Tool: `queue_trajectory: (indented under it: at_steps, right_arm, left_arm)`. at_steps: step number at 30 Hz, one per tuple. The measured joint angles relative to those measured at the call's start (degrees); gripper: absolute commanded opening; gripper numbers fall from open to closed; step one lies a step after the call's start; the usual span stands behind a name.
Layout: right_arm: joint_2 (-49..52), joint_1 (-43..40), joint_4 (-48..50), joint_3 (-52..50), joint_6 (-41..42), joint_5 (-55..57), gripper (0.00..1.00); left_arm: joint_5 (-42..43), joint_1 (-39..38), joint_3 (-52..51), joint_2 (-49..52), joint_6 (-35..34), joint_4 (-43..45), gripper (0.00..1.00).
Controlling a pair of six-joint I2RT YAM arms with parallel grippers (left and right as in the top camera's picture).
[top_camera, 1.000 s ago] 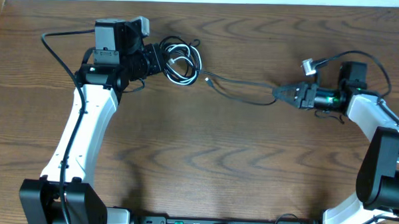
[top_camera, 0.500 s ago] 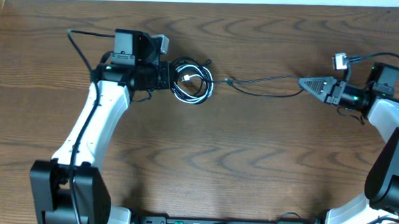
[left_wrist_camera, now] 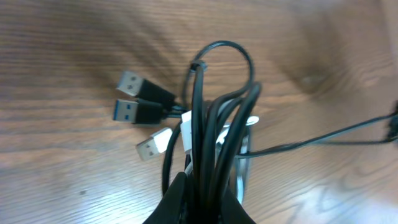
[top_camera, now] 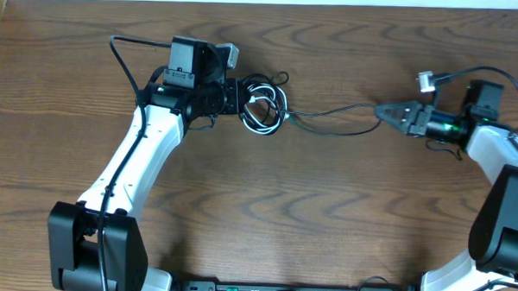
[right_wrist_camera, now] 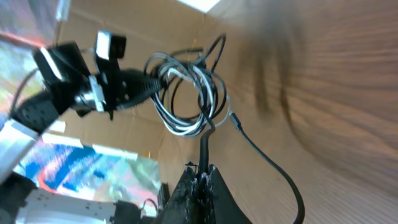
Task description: Untangle cables
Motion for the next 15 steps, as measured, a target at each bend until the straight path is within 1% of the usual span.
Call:
queue_trajectory:
  at_steps: [8,13,15]
  right_arm:
    - [0.0,9.9,3.5,0.0,0.2,3.4,0.01]
    - [0.0,14.5,4.9,0.0,2.9,7.7,0.01]
    - [0.0,16.3,5.5,0.0,3.6,8.7,0.01]
  left_arm:
    - [2.2,-4.4,0.0,0.0,-2.9,0.2,0.07]
    - [3.3,-6.4,0.0,0.0,-4.2,0.3,0.08]
    - [3.6,-6.5,0.0,0.0,-5.9,1.2,0.07]
